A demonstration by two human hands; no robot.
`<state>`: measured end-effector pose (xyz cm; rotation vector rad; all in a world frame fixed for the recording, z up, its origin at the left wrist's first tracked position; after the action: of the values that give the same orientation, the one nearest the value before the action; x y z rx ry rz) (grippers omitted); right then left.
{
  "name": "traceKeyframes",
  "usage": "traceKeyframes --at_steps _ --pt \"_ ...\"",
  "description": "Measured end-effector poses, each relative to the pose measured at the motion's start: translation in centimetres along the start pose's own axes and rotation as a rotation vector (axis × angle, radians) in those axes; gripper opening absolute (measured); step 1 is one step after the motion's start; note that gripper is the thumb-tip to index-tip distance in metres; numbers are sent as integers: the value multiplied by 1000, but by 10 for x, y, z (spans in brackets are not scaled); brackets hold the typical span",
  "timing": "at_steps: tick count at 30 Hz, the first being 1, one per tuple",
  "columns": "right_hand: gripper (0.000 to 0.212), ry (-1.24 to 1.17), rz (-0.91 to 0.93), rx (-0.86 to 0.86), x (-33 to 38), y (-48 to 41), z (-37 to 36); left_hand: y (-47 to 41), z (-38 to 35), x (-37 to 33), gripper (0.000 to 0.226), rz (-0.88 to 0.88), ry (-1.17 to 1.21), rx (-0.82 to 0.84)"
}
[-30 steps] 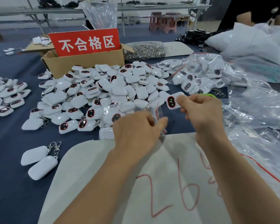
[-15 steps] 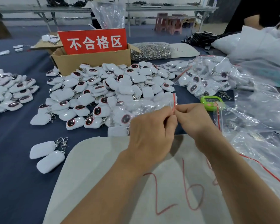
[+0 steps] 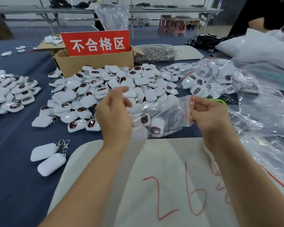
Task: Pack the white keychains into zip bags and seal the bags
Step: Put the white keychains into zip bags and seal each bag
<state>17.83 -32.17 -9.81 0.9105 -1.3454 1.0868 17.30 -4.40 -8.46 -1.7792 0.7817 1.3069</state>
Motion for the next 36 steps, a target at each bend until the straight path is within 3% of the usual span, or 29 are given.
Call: traceKeyframes --at_steps 3,6,8,10,12,14,17,20,23,27,31,36 --pt "43 -69 76 -207 8 -6 31 -15 27 20 25 212 59 -177" --pt "39 86 131 -447 15 -3 57 -15 27 27 20 285 -18 -179" --pt "41 221 134 -591 22 6 68 -14 21 25 18 207 -287 -111" --pt "45 367 274 -663 39 18 68 -9 9 19 19 61 -635 -9" --pt "45 539 461 -613 58 28 48 -1 -8 16 23 -49 -796 116" --pt "42 567 528 -403 57 29 14 7 -24 21 39 -77 -907 246" --pt "44 644 244 33 12 20 -34 15 -35 23 51 -163 -1051 340" --pt "56 924 181 228 -18 18 -51 16 -37 22 52 -248 -1061 345" --pt "88 921 110 265 -25 11 -46 17 -40 21 63 -291 -1089 349" --pt "93 1033 153 275 -24 11 -48 19 -41 21 58 -299 -1135 352" --pt "84 694 189 239 -9 28 -60 18 -42 20 63 -296 -1090 371" --pt "51 601 278 115 11 31 -58 23 -54 22 47 -263 -763 560"
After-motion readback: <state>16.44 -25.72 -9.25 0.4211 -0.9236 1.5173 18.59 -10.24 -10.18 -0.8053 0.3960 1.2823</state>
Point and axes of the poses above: each hand's wrist, its own y-axis away from the middle knuckle, its own z-axis out of the back of the hand, x = y × z, the point moved 9 cm from there along -y, towards the middle knuckle, and after that the axes turned 2 degrees about y, right-handed, at the moved point
